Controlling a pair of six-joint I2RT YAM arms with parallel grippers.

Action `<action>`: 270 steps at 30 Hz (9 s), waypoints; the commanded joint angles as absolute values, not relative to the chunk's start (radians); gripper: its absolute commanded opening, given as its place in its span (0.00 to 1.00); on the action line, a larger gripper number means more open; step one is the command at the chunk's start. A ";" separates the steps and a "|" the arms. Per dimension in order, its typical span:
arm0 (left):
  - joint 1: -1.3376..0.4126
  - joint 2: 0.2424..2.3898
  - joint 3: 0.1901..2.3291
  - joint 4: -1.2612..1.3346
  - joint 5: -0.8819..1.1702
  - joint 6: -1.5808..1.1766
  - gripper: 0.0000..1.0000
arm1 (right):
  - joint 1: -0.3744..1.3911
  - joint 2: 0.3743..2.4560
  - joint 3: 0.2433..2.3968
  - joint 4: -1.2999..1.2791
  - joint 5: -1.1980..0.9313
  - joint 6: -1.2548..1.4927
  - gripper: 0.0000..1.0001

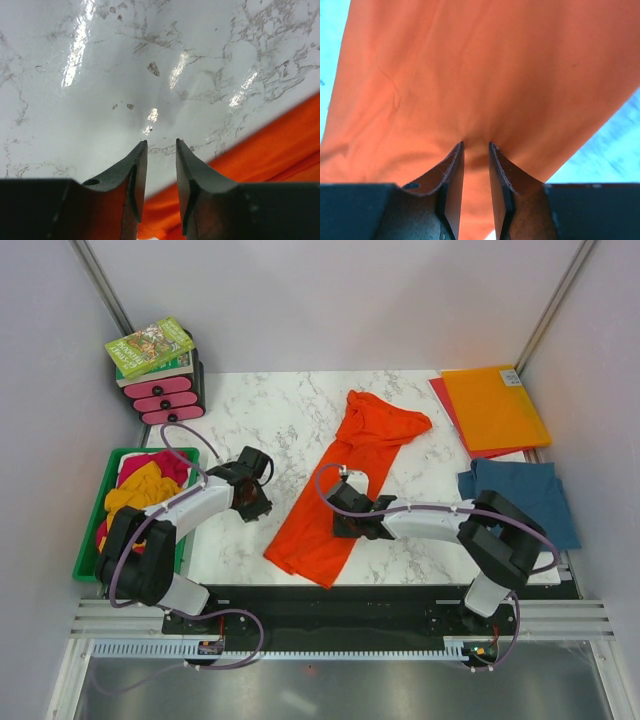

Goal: Fold and stack the t-shirts
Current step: Fold the tshirt

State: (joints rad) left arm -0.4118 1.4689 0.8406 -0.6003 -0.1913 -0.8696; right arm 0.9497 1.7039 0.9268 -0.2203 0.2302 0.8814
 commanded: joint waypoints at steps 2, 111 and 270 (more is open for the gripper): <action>-0.417 1.509 0.815 -0.555 -0.121 -0.854 0.35 | 0.948 1.570 0.778 -0.406 0.310 0.954 0.35; -1.081 1.311 0.500 -0.149 -0.103 -1.031 0.43 | 0.764 0.982 0.634 -0.439 0.523 0.825 0.63; -0.537 1.786 1.442 -0.402 -0.210 -0.577 0.60 | 0.593 1.632 1.132 -0.164 0.505 0.609 0.63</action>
State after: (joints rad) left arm -0.5381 1.9224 1.4570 -0.4110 -0.1856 -0.5823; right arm 0.5545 1.7775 1.1637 -0.2035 0.4946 0.6296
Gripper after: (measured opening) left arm 0.584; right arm 0.603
